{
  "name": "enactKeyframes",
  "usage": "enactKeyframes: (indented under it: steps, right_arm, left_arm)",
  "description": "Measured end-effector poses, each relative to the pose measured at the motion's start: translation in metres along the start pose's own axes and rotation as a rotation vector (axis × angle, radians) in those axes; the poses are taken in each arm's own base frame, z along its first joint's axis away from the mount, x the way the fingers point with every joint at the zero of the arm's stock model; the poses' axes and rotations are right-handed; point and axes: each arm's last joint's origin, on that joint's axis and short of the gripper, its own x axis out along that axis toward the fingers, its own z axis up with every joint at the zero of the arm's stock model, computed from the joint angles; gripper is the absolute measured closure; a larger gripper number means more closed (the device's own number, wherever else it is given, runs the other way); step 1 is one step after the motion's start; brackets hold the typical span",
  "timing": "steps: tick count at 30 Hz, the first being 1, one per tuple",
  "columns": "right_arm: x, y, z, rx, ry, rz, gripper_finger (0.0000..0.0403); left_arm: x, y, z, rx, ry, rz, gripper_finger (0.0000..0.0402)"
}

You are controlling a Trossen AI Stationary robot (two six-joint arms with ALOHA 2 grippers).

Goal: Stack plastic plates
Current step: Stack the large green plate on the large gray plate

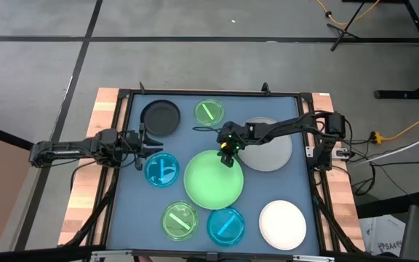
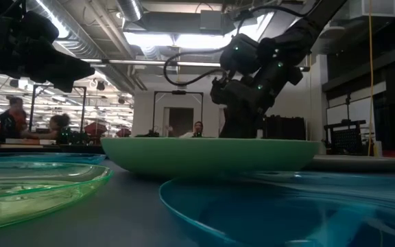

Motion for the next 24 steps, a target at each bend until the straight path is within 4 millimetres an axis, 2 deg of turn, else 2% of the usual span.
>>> enactKeyframes:
  steps: [15, 24]
  right_arm:
    - [-0.041, 0.011, 0.013, -0.015, -0.059, 0.042, 0.0403]
    - [-0.076, 0.0, 0.02, 0.023, -0.112, 0.017, 0.0403]
  left_arm:
    - [0.0, 0.0, 0.0, 0.0, 0.0, 0.0, 0.0314]
    - [0.0, 0.0, 0.0, 0.0, 0.0, 0.0, 0.0314]
